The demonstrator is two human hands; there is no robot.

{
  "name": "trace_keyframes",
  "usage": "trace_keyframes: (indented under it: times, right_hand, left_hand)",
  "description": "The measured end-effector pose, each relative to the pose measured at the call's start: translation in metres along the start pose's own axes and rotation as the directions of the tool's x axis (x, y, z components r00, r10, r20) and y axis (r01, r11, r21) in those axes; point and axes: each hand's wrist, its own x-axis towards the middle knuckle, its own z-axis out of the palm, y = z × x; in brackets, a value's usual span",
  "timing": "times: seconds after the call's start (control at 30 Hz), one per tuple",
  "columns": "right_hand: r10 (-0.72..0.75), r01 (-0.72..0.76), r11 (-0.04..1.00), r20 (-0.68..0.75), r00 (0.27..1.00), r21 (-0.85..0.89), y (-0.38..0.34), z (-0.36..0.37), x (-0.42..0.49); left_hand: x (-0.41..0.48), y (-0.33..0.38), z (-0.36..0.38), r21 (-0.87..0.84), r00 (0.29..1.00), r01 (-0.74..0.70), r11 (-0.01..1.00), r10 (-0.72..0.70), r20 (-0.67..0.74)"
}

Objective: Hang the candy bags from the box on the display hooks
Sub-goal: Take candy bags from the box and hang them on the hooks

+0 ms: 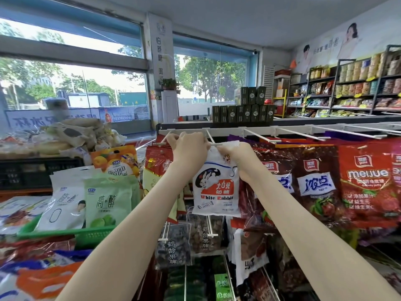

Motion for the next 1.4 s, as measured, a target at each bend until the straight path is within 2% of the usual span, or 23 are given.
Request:
trace_keyframes:
  times: [0.1,0.17,0.3,0.43,0.47,0.53,0.57,0.6,0.67,0.7,0.73,0.77,0.83,0.93,1.0,1.07,1.13,1.27,1.4]
  right_hand:
    - [-0.083,0.072,0.980,0.051,0.995,0.183,0.008,-0.002,-0.012]
    - [-0.142,0.119,0.965,0.083,0.986,0.233,0.012,-0.005,-0.019]
    - [-0.177,0.176,0.977,-0.004,0.984,0.124,0.012,0.003,-0.009]
    - [-0.219,0.199,0.966,-0.113,0.969,-0.162,0.014,0.013,-0.001]
    - [-0.240,0.217,0.963,-0.141,0.960,-0.160,0.015,0.014,-0.002]
    - [-0.260,0.259,0.965,-0.215,0.941,-0.035,0.018,0.018,-0.009]
    - [-0.315,0.324,0.946,-0.255,0.914,-0.004,0.020,0.022,-0.013]
    - [-0.410,0.414,0.909,-0.282,0.867,-0.049,0.024,0.026,-0.019]
    - [-0.644,0.549,0.761,-0.299,0.704,-0.346,0.037,0.035,-0.025]
    - [-0.731,0.544,0.661,-0.282,0.622,-0.517,0.045,0.039,-0.026]
    - [-0.779,0.504,0.583,-0.261,0.571,-0.638,0.054,0.043,-0.024]
    - [-0.793,0.458,0.538,-0.239,0.561,-0.708,0.062,0.046,-0.022]
    - [-0.757,0.391,0.505,-0.177,0.629,-0.769,0.075,0.050,-0.018]
    - [-0.670,0.343,0.491,-0.095,0.736,-0.801,0.080,0.054,-0.014]
    - [-0.646,0.324,0.460,-0.062,0.761,-0.826,0.082,0.057,-0.011]
    - [-0.620,0.344,0.501,-0.052,0.783,-0.794,0.082,0.060,-0.006]
    - [-0.567,0.342,0.551,-0.041,0.823,-0.761,0.082,0.064,-0.002]
    - [-0.516,0.317,0.571,-0.031,0.856,-0.757,0.080,0.064,0.006]
    - [-0.460,0.299,0.602,-0.016,0.888,-0.741,0.073,0.064,0.009]
  left_hand:
    - [-0.002,-0.004,0.003,-0.034,1.000,0.002,0.999,-0.002,0.008]
    - [-0.003,-0.005,0.003,-0.036,1.000,0.001,0.999,-0.001,0.006]
    - [-0.004,-0.002,0.010,0.014,0.999,0.031,0.999,-0.031,-0.035]
    - [-0.006,0.002,0.020,0.144,0.995,0.079,0.986,-0.069,-0.068]
    - [-0.005,0.003,0.022,0.169,0.995,0.080,0.982,-0.068,-0.078]
    - [-0.004,0.003,0.025,0.203,0.994,0.077,0.976,-0.058,-0.094]
    - [-0.004,0.002,0.027,0.212,0.993,0.074,0.974,-0.053,-0.105]
    - [-0.003,0.002,0.028,0.219,0.992,0.074,0.973,-0.049,-0.119]
    - [-0.002,0.001,0.028,0.221,0.991,0.074,0.972,-0.047,-0.126]
    - [-0.001,0.000,0.028,0.225,0.991,0.072,0.972,-0.044,-0.126]
    - [0.000,-0.001,0.028,0.228,0.992,0.067,0.971,-0.040,-0.123]
    - [0.000,-0.001,0.027,0.221,0.992,0.061,0.973,-0.035,-0.119]
    - [-0.002,-0.001,0.026,0.238,0.992,0.027,0.971,0.003,-0.124]
    - [-0.015,-0.003,0.030,0.375,0.986,-0.075,0.924,0.124,-0.110]
    - [-0.029,-0.006,0.038,0.527,0.986,-0.130,0.840,0.166,-0.021]
    - [-0.039,-0.011,0.046,0.661,0.985,-0.159,0.733,0.158,0.062]
    - [-0.041,-0.014,0.052,0.732,0.986,-0.160,0.663,0.149,0.081]
    - [-0.033,-0.010,0.057,0.791,0.987,-0.157,0.591,0.129,0.099]
    - [-0.030,-0.007,0.060,0.800,0.986,-0.165,0.578,0.122,0.115]
